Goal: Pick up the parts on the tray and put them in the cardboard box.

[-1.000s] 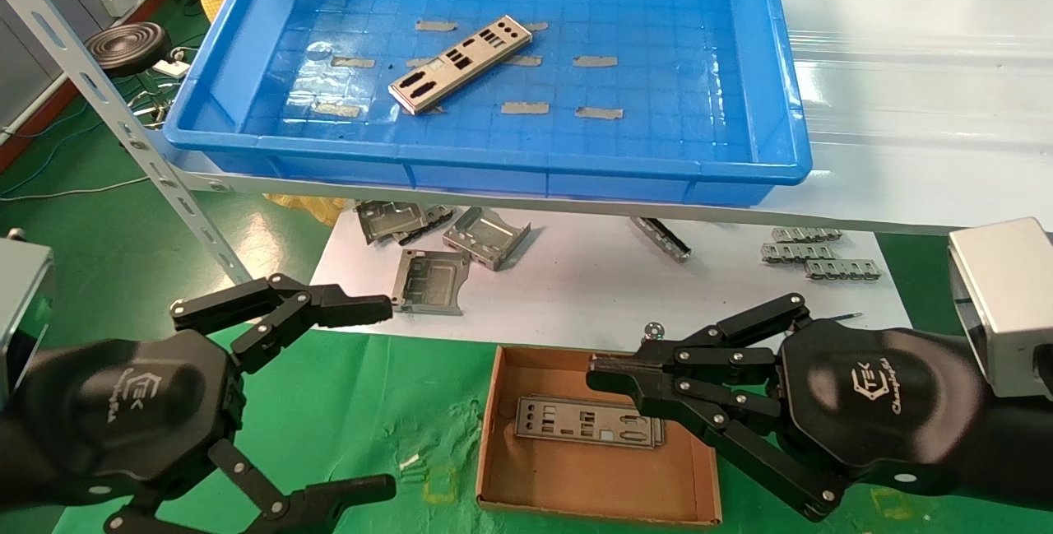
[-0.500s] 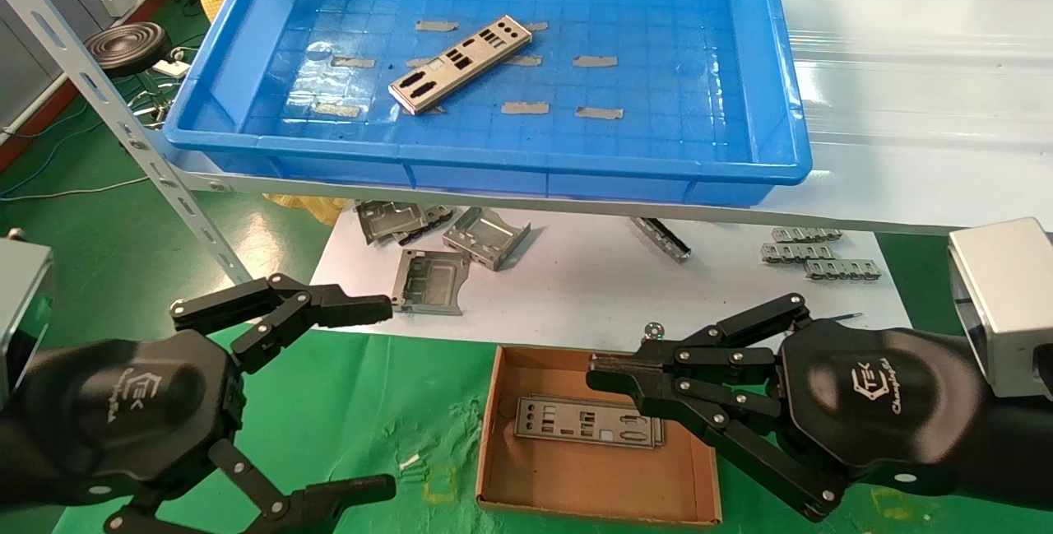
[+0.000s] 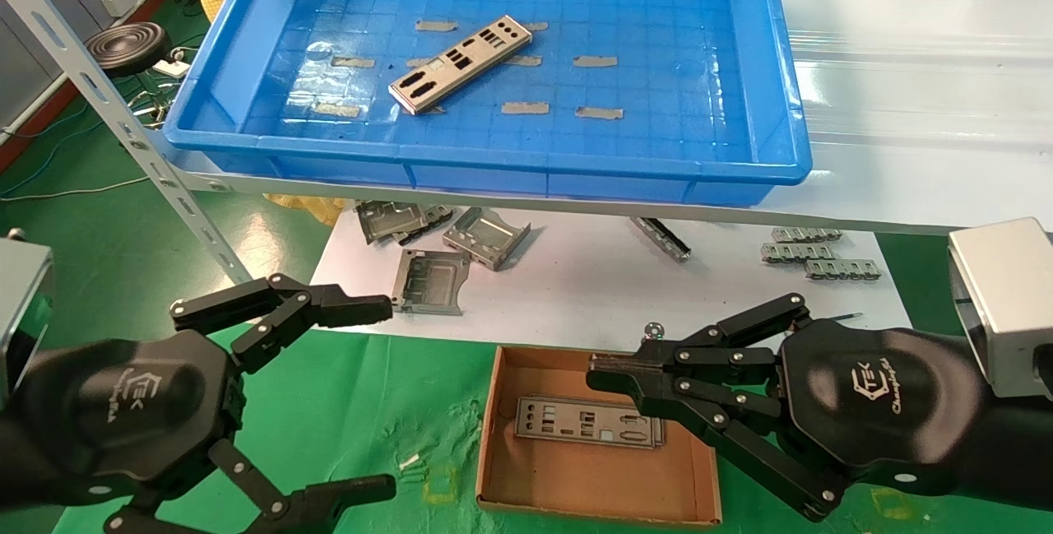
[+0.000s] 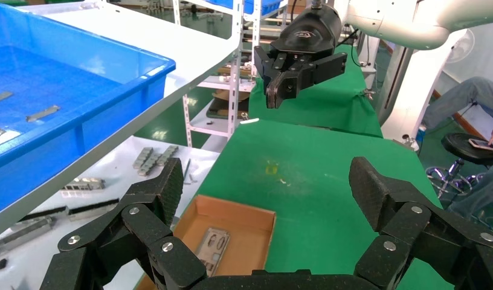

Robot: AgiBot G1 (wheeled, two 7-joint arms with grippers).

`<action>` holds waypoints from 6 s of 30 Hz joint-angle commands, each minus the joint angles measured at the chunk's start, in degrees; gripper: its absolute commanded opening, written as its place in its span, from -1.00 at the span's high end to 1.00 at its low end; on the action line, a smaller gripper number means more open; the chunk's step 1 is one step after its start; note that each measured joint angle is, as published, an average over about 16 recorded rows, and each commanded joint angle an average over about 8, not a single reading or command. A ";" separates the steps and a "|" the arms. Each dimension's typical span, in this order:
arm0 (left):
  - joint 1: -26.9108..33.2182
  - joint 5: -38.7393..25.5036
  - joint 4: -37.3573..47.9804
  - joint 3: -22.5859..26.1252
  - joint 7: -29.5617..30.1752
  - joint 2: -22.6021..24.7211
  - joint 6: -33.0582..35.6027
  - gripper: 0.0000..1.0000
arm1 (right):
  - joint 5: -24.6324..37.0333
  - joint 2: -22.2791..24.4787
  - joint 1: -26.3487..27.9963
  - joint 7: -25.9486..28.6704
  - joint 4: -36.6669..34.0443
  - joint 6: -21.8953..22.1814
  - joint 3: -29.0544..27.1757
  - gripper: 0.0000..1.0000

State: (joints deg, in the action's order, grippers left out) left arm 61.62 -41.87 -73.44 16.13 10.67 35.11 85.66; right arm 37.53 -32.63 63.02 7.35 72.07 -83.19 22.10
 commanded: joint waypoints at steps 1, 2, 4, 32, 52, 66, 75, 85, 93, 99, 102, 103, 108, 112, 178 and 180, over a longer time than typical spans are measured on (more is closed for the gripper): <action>0.00 0.00 0.00 0.00 0.00 0.00 0.00 -1.00 | 0.00 0.00 0.00 0.00 0.00 0.00 0.00 1.00; 0.00 0.00 0.00 0.00 0.00 0.00 0.00 -1.00 | 0.00 0.00 0.00 0.00 0.00 0.00 0.00 1.00; 0.00 0.00 0.00 0.00 0.00 0.00 0.00 -1.00 | 0.00 0.00 0.00 0.00 0.00 0.00 0.00 1.00; 39.80 -26.05 35.24 12.32 -2.27 25.26 -8.97 -1.00 | 0.00 0.00 0.00 -0.01 -0.01 0.00 0.01 -1.00; 53.59 -36.80 66.76 17.58 -8.80 40.54 -26.38 -1.00 | -0.01 0.00 0.01 -0.01 -0.01 0.00 0.01 -1.00; 54.16 -37.60 69.86 18.43 -9.29 41.42 -24.95 -0.26 | -0.01 0.00 0.01 -0.01 -0.01 0.00 0.02 -1.00; 53.67 -37.11 70.45 18.26 -8.52 41.74 -26.37 1.00 | -0.01 0.00 0.01 -0.01 -0.01 0.00 0.02 -1.00; 53.20 -36.84 69.96 18.36 -7.21 41.94 -27.26 1.00 | -0.01 0.00 0.01 -0.01 -0.01 0.00 0.02 -1.00; 52.73 -36.83 68.82 18.70 -7.79 42.02 -27.96 1.00 | -0.01 0.01 0.01 -0.01 -0.01 0.00 0.03 -1.00; 52.49 -36.74 68.43 18.98 -7.77 42.04 -27.84 1.00 | -0.01 0.01 0.01 -0.01 -0.01 0.00 0.03 -1.00; 52.42 -36.65 68.26 19.10 -7.68 42.04 -27.69 1.00 | -0.02 0.01 0.01 -0.01 -0.01 0.00 0.03 -1.00; 52.41 -36.62 68.21 19.14 -7.66 42.03 -27.65 1.00 | -0.02 0.01 0.01 -0.02 -0.01 0.00 0.03 -1.00; 52.44 -36.40 67.96 19.28 -7.72 41.95 -27.64 1.00 | -0.02 0.01 0.01 -0.02 -0.01 0.00 0.03 -1.00; 52.71 -35.98 67.85 19.17 -8.01 41.80 -27.93 1.00 | -0.02 0.01 0.01 -0.02 -0.01 0.00 0.03 -1.00; 22.17 -24.13 35.60 32.89 -36.15 36.28 -17.83 1.00 | -0.03 0.01 0.02 -0.03 -0.01 0.01 0.05 -1.00; 21.85 -24.69 36.92 33.26 -37.07 37.65 -18.62 1.00 | -0.03 0.01 0.02 -0.03 -0.01 0.01 0.05 -1.00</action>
State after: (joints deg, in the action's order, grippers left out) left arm 83.81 -66.34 -36.37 49.12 -26.96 72.20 67.34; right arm 37.50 -32.61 63.03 7.33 72.06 -83.18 22.15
